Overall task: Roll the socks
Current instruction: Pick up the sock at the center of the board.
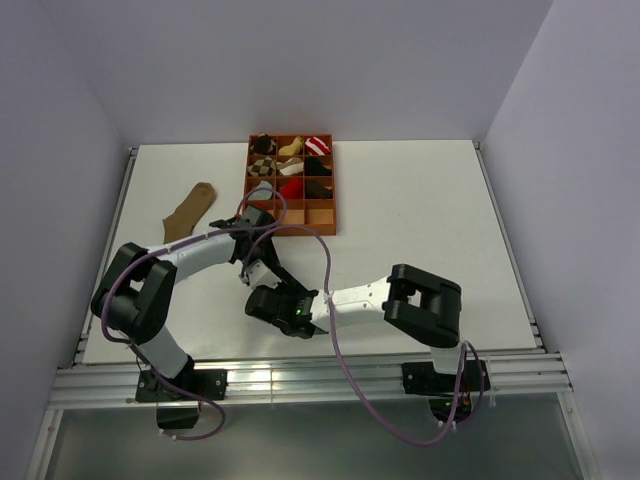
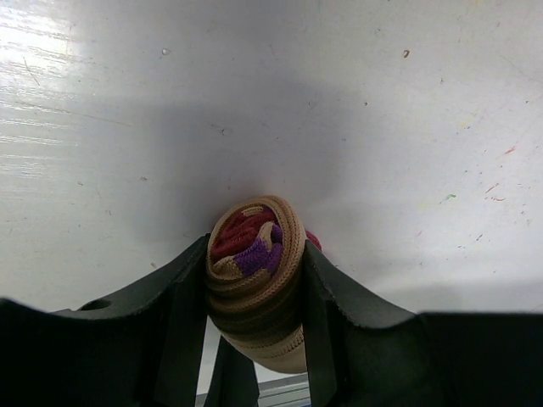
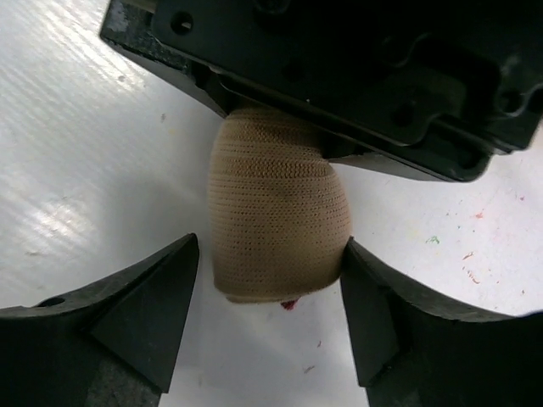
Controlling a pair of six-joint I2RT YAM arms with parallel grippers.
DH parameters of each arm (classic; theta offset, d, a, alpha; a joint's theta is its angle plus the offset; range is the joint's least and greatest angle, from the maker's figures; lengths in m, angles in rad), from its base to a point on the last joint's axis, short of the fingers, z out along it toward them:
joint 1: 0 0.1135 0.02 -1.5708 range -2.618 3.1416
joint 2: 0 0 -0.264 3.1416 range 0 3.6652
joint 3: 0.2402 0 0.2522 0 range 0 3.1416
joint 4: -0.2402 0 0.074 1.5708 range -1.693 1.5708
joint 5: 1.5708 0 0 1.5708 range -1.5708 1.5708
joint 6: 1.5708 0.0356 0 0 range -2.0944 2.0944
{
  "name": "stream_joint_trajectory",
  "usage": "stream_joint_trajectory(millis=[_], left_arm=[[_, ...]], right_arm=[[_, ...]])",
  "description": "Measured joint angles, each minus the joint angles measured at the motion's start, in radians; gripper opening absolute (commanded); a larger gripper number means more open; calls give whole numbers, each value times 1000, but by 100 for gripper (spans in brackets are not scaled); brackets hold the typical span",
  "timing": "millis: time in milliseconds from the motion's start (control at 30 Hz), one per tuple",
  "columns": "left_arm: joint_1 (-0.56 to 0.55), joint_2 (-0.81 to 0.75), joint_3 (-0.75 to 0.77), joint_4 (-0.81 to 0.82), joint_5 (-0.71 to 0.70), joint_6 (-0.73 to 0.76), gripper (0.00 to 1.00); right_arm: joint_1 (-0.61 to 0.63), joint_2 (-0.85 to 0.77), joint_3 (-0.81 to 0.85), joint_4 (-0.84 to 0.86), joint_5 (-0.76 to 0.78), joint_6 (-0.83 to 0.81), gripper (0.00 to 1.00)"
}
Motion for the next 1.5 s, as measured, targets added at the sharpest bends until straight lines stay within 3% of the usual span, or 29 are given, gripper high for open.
stream_joint_trajectory(millis=[167,267,400,433,533,633,800,1000,1233,1500], left_arm=[[2,4,3,-2,4,7,40],[3,5,3,-2,6,13,40],[6,5,7,-5,5,26,42],[6,5,8,-5,3,28,45],[6,4,14,-8,6,36,58],[6,4,23,-25,20,49,64],[43,-30,57,-80,38,68,68],[189,-144,146,-105,33,82,69],[380,-383,154,-98,7,128,74],[486,-745,24,-72,-88,209,83]], right_arm=[[2,32,1,29,39,-17,61],[2,42,1,41,48,-18,49],[2,45,-17,69,48,-26,2],[2,40,-25,79,47,-31,0],[-3,15,-66,125,28,-35,0],[-18,-19,-116,176,-19,-33,0],[-38,-98,-195,201,-114,-24,0],[-50,-201,-260,134,-198,-5,0],[-171,-295,-242,-27,-268,-18,0],[-330,-297,8,-114,-282,-118,0]])
